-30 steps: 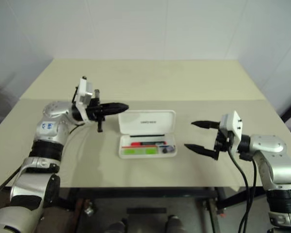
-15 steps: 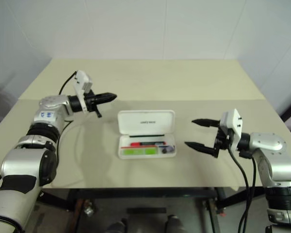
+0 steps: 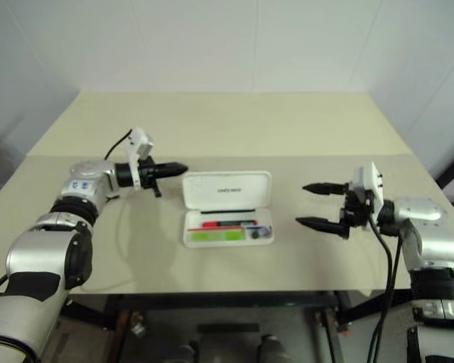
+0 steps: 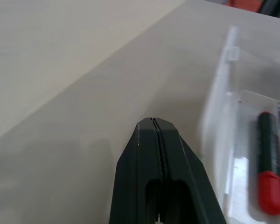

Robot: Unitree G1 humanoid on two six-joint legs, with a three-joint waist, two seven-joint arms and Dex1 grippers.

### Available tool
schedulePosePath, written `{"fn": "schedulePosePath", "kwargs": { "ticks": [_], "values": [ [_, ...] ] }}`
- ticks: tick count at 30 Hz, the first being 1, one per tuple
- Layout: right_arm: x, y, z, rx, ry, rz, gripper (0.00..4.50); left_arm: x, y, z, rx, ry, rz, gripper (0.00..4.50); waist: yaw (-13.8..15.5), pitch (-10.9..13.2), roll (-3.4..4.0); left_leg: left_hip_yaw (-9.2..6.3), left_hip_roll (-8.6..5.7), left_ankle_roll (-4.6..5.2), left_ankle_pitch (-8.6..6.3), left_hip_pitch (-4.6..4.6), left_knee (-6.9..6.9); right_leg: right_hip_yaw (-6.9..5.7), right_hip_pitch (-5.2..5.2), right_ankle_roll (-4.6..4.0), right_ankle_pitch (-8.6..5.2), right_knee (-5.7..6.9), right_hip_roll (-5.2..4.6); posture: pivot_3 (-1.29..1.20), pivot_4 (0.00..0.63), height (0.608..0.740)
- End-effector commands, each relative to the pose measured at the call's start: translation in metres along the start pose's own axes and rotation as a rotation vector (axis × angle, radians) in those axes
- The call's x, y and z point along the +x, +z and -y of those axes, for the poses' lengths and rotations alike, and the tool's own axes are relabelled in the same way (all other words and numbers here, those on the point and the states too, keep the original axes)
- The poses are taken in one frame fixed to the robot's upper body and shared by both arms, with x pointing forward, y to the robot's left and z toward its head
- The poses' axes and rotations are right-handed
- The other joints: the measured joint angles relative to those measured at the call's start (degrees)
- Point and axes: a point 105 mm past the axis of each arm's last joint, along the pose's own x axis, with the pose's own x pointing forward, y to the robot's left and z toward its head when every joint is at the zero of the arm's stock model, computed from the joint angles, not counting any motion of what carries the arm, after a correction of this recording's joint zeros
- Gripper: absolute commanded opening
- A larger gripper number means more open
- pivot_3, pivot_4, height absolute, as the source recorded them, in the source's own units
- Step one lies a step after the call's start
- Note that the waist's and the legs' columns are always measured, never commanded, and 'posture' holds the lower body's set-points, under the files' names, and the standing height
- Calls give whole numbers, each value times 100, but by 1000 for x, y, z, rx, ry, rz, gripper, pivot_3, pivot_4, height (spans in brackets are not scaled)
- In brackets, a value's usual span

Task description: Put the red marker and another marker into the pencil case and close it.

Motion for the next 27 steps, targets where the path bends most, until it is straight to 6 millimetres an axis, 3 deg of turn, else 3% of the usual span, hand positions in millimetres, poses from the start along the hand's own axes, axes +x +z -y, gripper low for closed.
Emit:
{"fn": "schedulePosePath", "kwargs": {
  "ticks": [1, 12, 19, 27],
  "values": [
    [-3, 16, -1, -80, 87, 20, 4500, 1, 18, 9, 56, -107, 11, 17, -20, 0, 0, 0, 0, 0, 0, 0, -1, 0, -1, 1, 0, 0, 0, 0, 150, 740],
    [0, 23, 6, -120, 98, 44, 4500, -3, 15, 41, 153, -418, -117, 17, -83, 2, 4, -6, -1, -1, -4, -1, -6, 0, -2, 3, -3, 7, 1, 0, 150, 740],
    [0, 25, -1, -114, 130, 49, 4500, 11, 0, 59, 331, -558, -296, 17, -72, 3, 5, -8, -2, 0, -4, -1, -4, 0, -2, 4, -3, 10, -1, 0, 150, 740],
    [0, 40, 0, -134, 137, 107, 4500, 24, -19, 73, 494, -664, -440, 17, -79, 4, 6, -8, -2, 1, -5, -1, -3, 1, -2, 3, -3, 10, -1, 0, 150, 740]
  ]
}}
